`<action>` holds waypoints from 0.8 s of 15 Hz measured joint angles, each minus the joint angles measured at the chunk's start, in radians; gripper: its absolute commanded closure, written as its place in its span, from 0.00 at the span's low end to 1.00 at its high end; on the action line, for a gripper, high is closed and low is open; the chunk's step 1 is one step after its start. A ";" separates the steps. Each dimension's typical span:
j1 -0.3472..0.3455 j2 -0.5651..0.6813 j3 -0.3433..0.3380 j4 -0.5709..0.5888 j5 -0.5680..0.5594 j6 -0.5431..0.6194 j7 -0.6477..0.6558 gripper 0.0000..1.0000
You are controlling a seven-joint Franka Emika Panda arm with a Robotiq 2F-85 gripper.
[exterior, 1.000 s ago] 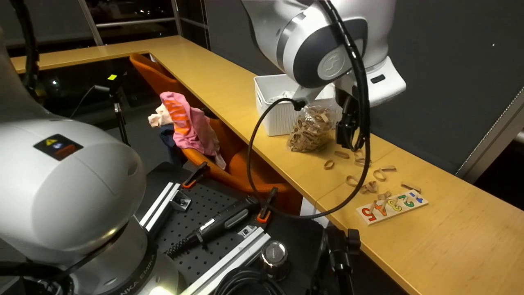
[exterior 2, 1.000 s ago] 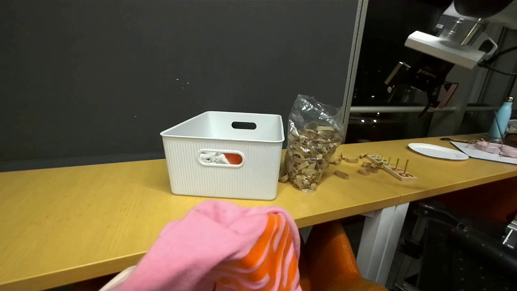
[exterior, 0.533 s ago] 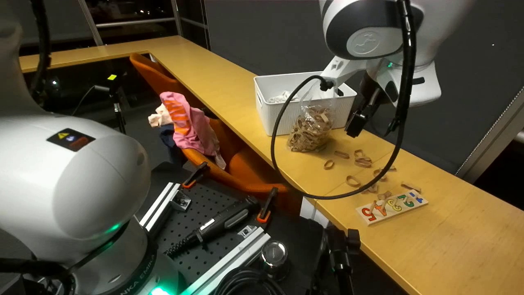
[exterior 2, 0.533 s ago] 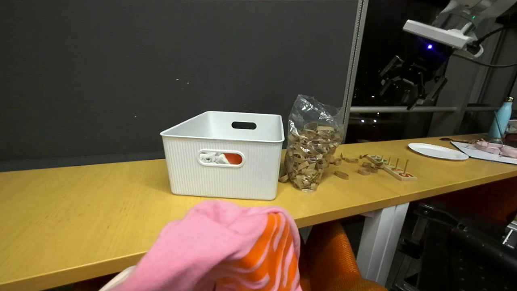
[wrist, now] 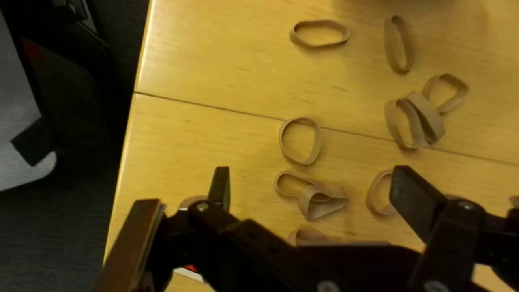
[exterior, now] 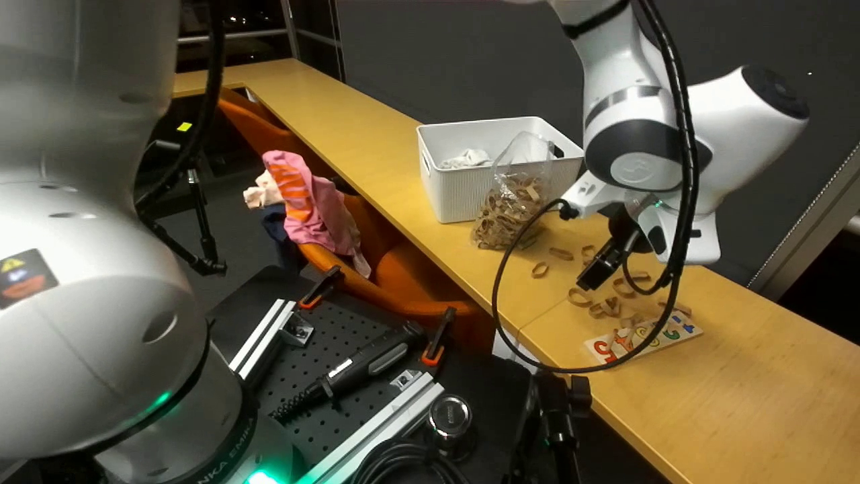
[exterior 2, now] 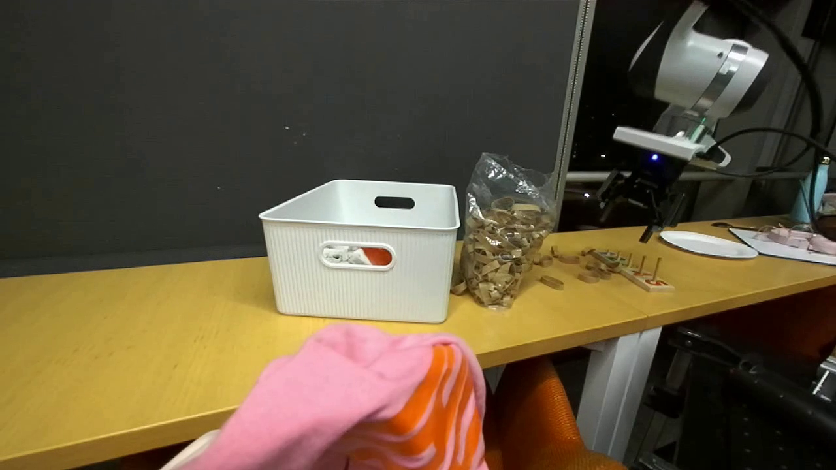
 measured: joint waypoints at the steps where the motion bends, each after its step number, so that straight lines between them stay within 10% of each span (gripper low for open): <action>1: -0.042 0.062 0.032 0.055 -0.003 0.000 0.016 0.00; 12: -0.149 0.404 0.145 0.462 -0.109 -0.001 0.200 0.00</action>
